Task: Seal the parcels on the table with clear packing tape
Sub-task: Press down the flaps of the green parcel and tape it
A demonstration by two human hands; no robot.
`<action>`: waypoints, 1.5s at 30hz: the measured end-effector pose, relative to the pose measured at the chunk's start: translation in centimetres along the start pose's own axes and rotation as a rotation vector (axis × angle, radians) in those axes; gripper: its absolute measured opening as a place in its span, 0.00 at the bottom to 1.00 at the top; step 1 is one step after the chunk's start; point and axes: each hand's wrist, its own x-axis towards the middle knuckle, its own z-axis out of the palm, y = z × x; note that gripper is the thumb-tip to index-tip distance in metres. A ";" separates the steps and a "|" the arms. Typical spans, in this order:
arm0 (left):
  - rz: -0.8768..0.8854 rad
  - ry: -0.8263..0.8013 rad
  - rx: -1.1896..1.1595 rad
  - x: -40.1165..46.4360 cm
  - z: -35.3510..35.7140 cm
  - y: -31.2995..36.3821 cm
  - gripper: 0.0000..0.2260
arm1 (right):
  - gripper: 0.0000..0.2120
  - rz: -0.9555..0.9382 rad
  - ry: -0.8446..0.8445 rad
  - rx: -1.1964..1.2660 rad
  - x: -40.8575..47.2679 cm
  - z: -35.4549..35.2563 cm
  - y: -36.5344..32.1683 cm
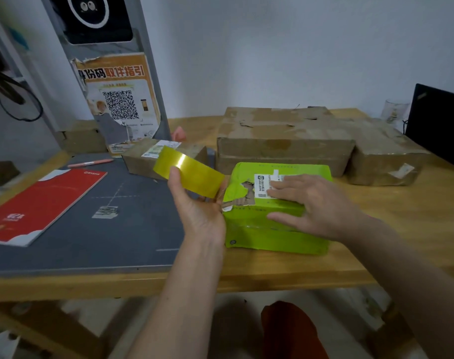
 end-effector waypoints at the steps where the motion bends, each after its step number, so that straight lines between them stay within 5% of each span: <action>1: 0.017 0.008 -0.007 -0.4 0.1 -0.2 0.24 | 0.30 -0.014 0.020 0.016 0.0 0.0 0.2; 14: 0.085 -0.074 0.062 -3.2 -0.1 -0.1 0.15 | 0.12 -0.084 0.286 0.101 -0.2 2.8 -3.9; 18: 0.154 -0.158 0.181 -3.2 -0.1 0.4 0.27 | 0.15 -0.057 0.250 0.126 -0.3 2.6 -4.2; 22: 0.165 -0.423 0.348 -2.5 0.5 2.8 0.30 | 0.25 0.320 0.278 0.729 0.9 -1.0 -5.2; 25: 0.006 -0.634 0.532 -3.3 2.1 4.4 0.42 | 0.32 0.507 0.275 1.152 3.2 -4.1 -4.4; 29: -0.224 -0.778 0.751 -4.7 2.7 3.7 0.26 | 0.11 0.542 0.356 1.469 5.5 -5.1 -3.8; 33: -0.410 -0.686 0.556 -4.7 0.9 3.7 0.38 | 0.08 0.613 0.586 1.405 5.7 -5.2 -3.1; 38: -0.448 -0.521 0.475 -5.1 0.3 3.5 0.09 | 0.08 0.655 0.654 1.351 5.5 -6.1 -2.9; 45: -0.461 -0.401 0.503 -5.9 0.4 2.4 0.03 | 0.09 0.704 0.713 1.367 4.3 -6.4 -4.6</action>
